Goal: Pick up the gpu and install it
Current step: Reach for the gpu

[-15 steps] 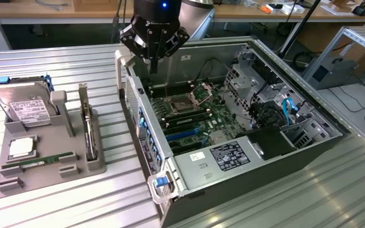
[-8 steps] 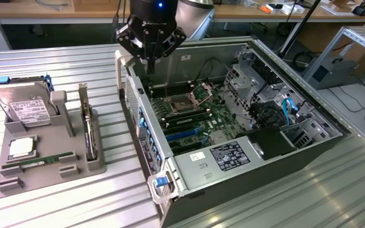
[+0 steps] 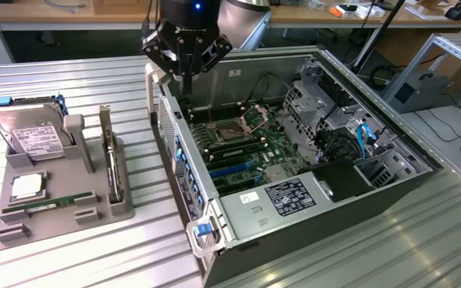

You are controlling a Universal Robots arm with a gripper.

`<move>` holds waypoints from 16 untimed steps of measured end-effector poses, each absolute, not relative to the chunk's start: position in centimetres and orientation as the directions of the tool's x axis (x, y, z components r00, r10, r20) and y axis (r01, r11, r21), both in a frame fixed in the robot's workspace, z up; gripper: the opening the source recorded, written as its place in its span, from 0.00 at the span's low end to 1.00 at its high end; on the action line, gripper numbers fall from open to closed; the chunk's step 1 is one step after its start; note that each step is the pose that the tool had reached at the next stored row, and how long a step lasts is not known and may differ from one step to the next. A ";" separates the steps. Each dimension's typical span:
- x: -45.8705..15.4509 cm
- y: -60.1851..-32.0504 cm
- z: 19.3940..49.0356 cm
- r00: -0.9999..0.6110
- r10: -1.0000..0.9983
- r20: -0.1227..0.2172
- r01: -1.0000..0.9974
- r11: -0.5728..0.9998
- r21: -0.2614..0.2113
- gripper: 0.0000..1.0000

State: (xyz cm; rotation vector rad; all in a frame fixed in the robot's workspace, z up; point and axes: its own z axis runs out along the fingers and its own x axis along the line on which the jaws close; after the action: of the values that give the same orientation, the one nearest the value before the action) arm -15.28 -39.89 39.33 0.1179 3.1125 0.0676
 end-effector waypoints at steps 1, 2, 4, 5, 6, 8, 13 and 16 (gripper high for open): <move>-15.3 -39.9 39.3 -0.997 0.076 -0.024 0.075 0.996 0.044 0.11; -15.4 -39.9 39.3 -0.997 0.076 -0.024 0.075 0.996 0.044 0.11; -15.5 -39.9 39.3 -0.997 0.076 -0.024 0.075 0.996 0.044 0.11; -15.6 -39.9 39.3 -0.997 0.076 -0.024 0.075 0.996 0.044 0.11; -15.7 -39.9 39.3 -0.997 0.076 -0.024 0.075 0.996 0.044 0.11; -15.8 -39.9 39.3 -0.997 0.076 -0.024 0.075 0.996 0.044 0.11; -16.2 -39.9 39.3 -0.997 0.076 -0.024 0.075 0.996 0.044 0.11; -16.6 -39.9 39.3 -0.997 0.076 -0.024 0.075 0.996 0.044 0.11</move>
State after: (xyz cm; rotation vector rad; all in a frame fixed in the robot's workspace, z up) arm -16.61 -39.89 39.33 0.1180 3.1125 0.0677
